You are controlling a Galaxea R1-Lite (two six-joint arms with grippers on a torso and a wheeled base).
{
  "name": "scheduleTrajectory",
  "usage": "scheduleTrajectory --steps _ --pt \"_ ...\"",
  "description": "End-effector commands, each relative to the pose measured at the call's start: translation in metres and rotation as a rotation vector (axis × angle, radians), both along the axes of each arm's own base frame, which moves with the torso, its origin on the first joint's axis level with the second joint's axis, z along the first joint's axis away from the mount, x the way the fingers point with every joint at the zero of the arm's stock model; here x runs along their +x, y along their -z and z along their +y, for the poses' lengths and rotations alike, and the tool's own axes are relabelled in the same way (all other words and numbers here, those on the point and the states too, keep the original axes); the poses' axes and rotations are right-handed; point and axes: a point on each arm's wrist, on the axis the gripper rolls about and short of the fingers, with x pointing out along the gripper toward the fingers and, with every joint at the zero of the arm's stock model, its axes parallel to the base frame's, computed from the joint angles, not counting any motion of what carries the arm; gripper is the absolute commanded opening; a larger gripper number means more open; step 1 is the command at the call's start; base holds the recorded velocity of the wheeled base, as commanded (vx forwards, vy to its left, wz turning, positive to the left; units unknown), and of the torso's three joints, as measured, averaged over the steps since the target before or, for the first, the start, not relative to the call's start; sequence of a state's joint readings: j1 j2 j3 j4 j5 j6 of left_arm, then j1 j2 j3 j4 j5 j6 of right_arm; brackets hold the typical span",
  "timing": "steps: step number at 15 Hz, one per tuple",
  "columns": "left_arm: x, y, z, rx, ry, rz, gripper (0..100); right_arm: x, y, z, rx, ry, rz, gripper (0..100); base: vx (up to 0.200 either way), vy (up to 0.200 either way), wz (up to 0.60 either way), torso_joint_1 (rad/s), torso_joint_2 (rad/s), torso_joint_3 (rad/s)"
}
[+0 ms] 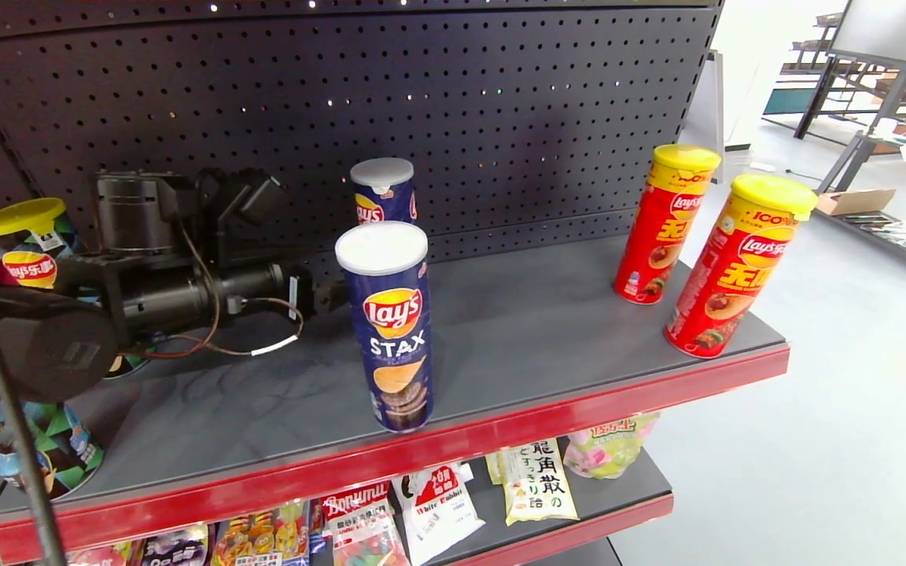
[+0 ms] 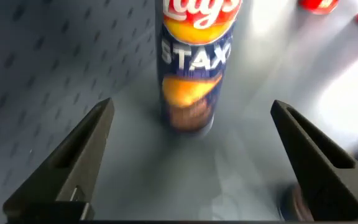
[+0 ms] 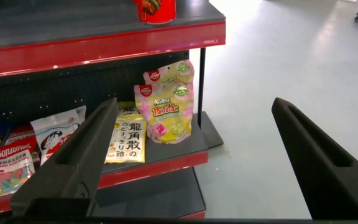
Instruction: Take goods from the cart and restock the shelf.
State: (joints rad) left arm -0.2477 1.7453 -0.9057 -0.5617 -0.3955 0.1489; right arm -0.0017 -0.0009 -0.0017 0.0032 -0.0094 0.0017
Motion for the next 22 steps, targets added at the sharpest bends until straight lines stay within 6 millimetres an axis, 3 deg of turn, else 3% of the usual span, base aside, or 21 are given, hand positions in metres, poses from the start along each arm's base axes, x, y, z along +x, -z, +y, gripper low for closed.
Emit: scheduleTrajectory --steps 1,2,3,4,6,10,12,13,15,17,19,22 --pt "-0.04 -0.01 0.012 0.012 -0.056 -0.019 100 0.0 0.0 0.0 0.0 0.0 0.001 100 0.0 0.0 0.0 0.0 0.0 0.0" --pt "-0.053 -0.01 0.016 0.022 -0.084 -0.012 100 0.0 0.0 0.0 0.0 0.0 0.001 100 0.0 0.0 0.0 0.0 0.0 0.0" --pt "-0.053 -0.01 0.016 0.022 -0.084 -0.012 100 0.0 0.0 0.0 0.0 0.0 0.001 100 0.0 0.0 0.0 0.0 0.0 0.0" --pt "-0.089 -0.009 0.025 0.041 -0.108 0.015 100 0.0 0.0 0.0 0.001 0.0 0.002 100 0.0 0.0 0.0 0.0 0.0 0.0" --pt "-0.124 -0.015 0.035 0.045 -0.116 0.01 100 0.0 0.0 0.0 0.0 0.0 0.001 100 0.0 0.0 0.0 0.0 0.0 0.0" --pt "-0.204 -0.03 0.062 0.125 -0.416 -0.068 100 0.0 0.0 0.0 0.0 0.0 0.001 100 0.0 0.0 0.0 0.0 0.0 0.0" --pt "-0.238 -0.034 0.071 0.084 -0.433 -0.119 100 0.0 0.0 0.0 0.0 0.0 0.002 100 0.0 0.0 0.0 0.0 0.0 0.0" --pt "-0.263 -0.028 0.077 0.039 -0.411 -0.148 100 0.0 0.0 0.0 0.001 0.0 0.002 100 0.0 0.0 0.0 0.0 0.0 0.0" --pt "-0.292 -0.016 0.083 -0.003 -0.389 -0.216 100 0.0 0.0 0.0 0.0 0.0 0.001 100 0.0 0.0 0.0 0.0 0.0 0.0" --pt "-0.332 0.015 0.091 -0.01 -0.395 -0.23 100 0.0 0.0 0.0 0.001 0.0 0.002 100 0.0 0.0 0.0 0.0 0.0 0.0" --pt "-0.346 0.027 0.094 0.002 -0.4 -0.193 100 0.0 0.0 0.0 0.0 0.0 0.001 100 0.0 0.0 0.0 0.0 0.0 0.0" --pt "-0.346 0.043 0.094 -0.027 -0.404 -0.143 100 0.0 0.0 0.0 0.001 0.0 0.001 100 0.0 0.0 0.0 0.0 0.0 0.0"
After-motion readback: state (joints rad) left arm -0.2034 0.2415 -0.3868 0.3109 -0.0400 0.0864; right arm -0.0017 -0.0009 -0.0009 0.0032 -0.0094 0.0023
